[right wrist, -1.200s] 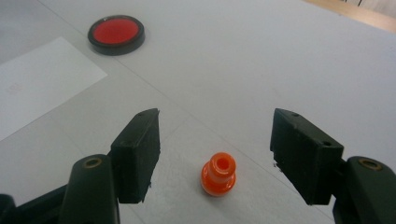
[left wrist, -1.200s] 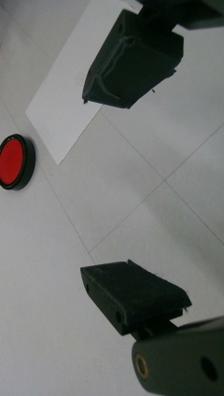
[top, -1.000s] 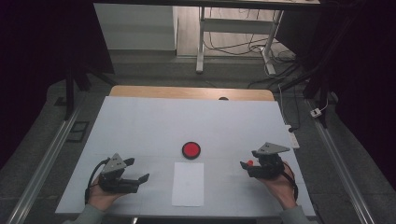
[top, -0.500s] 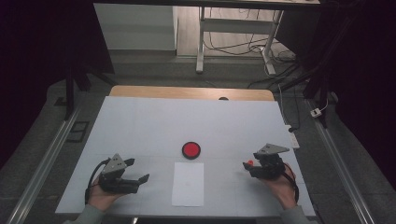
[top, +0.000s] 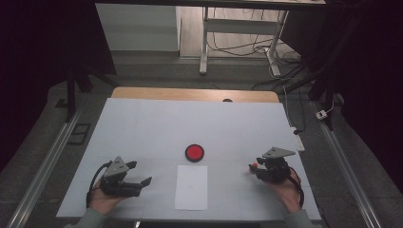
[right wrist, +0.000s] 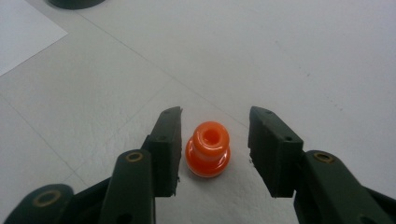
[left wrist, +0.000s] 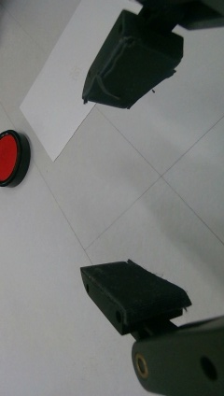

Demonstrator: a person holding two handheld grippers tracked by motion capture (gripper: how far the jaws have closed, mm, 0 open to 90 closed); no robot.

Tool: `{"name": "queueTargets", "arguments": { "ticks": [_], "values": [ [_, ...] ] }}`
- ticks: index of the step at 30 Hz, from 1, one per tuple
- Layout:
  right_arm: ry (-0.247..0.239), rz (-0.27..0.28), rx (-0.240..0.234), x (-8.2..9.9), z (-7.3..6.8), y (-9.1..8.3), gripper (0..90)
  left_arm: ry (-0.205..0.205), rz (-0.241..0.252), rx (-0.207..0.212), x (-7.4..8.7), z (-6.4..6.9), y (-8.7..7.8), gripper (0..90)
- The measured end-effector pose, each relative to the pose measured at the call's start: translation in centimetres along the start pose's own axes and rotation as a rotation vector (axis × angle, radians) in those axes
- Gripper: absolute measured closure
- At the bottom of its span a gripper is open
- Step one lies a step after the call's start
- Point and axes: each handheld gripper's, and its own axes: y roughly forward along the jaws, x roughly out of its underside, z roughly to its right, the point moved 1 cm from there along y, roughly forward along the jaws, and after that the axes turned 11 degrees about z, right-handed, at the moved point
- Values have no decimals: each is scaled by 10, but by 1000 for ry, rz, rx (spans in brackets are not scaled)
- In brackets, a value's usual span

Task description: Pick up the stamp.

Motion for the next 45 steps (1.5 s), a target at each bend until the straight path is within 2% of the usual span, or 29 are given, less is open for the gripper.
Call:
{"name": "queueTargets", "arguments": {
  "ticks": [10,26,37,45],
  "values": [
    [-10,-9,-6,1,-2,3,691,1,0,-1,0,0,0,148],
    [-19,-3,-5,2,-2,1,731,1,0,-4,1,0,0,148],
    [5,81,-16,-4,-1,-7,735,-1,1,-7,1,0,0,150],
    [9,115,-26,-7,-3,-11,735,0,2,-9,1,0,0,151]
  ]
}}
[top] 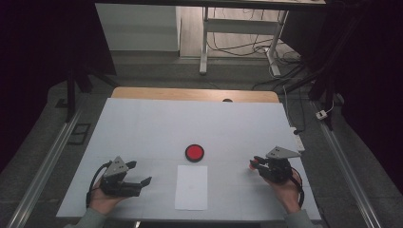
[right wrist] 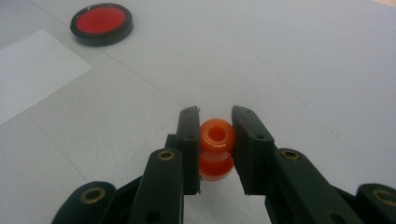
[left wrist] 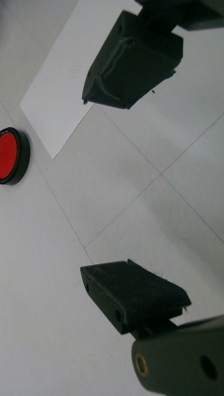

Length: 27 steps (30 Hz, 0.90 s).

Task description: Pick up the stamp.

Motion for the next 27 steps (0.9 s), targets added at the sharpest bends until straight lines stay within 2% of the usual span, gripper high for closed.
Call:
{"name": "queueTargets", "arguments": {
  "ticks": [11,27],
  "values": [
    [20,72,-15,-9,-4,-4,735,6,-9,3,0,1,3,152],
    [45,128,-45,-17,-11,-5,735,-2,-6,-4,2,2,3,151]
  ]
}}
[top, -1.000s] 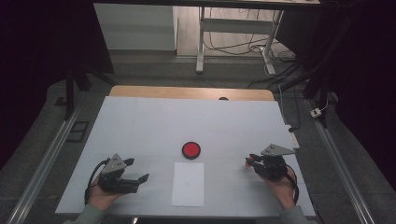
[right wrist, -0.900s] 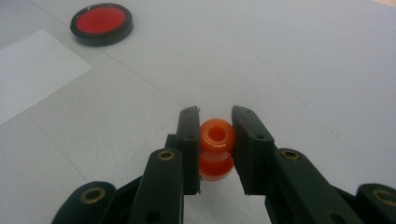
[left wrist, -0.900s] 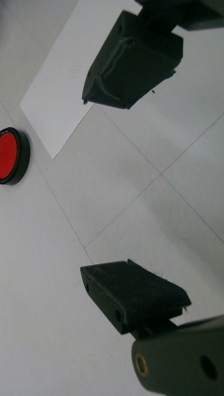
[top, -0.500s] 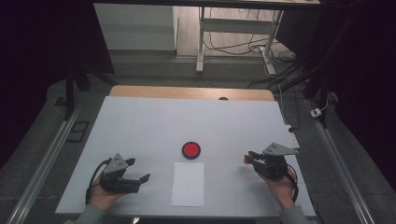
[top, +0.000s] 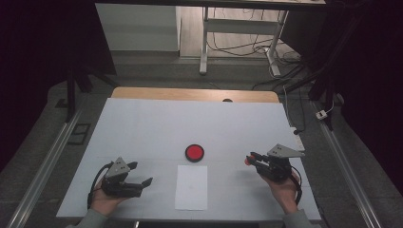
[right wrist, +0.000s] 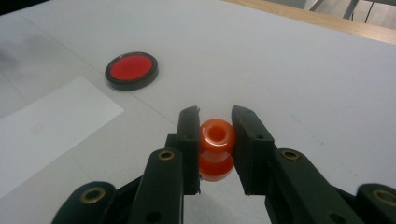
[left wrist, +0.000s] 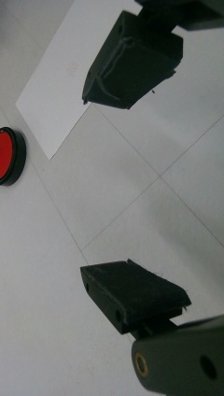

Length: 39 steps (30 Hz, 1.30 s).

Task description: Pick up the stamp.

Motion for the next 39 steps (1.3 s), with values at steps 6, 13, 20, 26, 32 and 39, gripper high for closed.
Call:
{"name": "queueTargets", "arguments": {
  "ticks": [6,13,20,26,32,39],
  "values": [
    [-2,14,-12,-3,-5,1,735,5,3,-1,0,1,-1,152],
    [0,43,-38,-9,-13,4,735,8,6,-2,-1,2,0,152],
    [-2,50,-47,-12,-18,7,735,8,7,-2,-1,2,0,152],
    [-2,64,-61,-15,-23,10,734,9,8,-1,-1,3,-1,151],
    [-10,64,-74,-18,-29,14,734,8,9,-1,-1,2,0,152],
    [-5,78,-93,-21,-34,17,734,6,15,2,-3,2,-1,152]
  ]
}}
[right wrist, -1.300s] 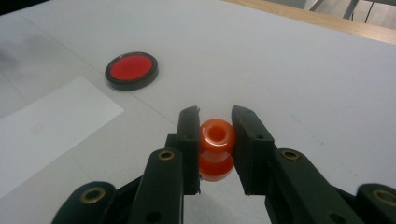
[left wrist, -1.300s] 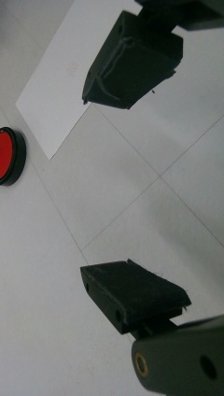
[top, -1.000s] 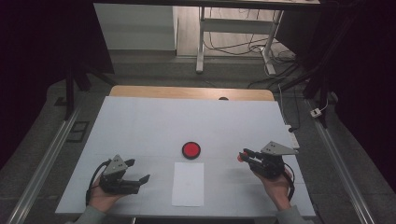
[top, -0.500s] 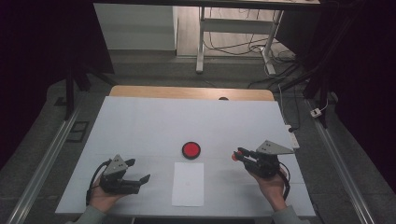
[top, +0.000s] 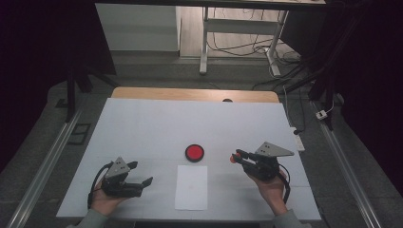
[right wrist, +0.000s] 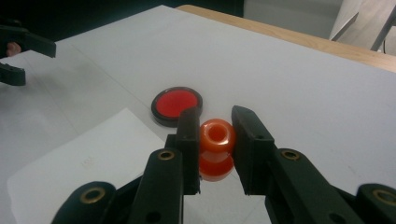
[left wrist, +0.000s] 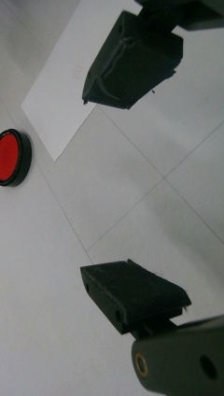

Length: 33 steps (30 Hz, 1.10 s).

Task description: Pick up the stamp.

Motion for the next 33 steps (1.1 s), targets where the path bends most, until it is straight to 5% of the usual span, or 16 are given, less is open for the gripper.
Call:
{"name": "queueTargets", "arguments": {
  "ticks": [33],
  "values": [
    [6,4,-112,-5,-33,29,734,1,7,1,1,0,-2,151]
  ]
}}
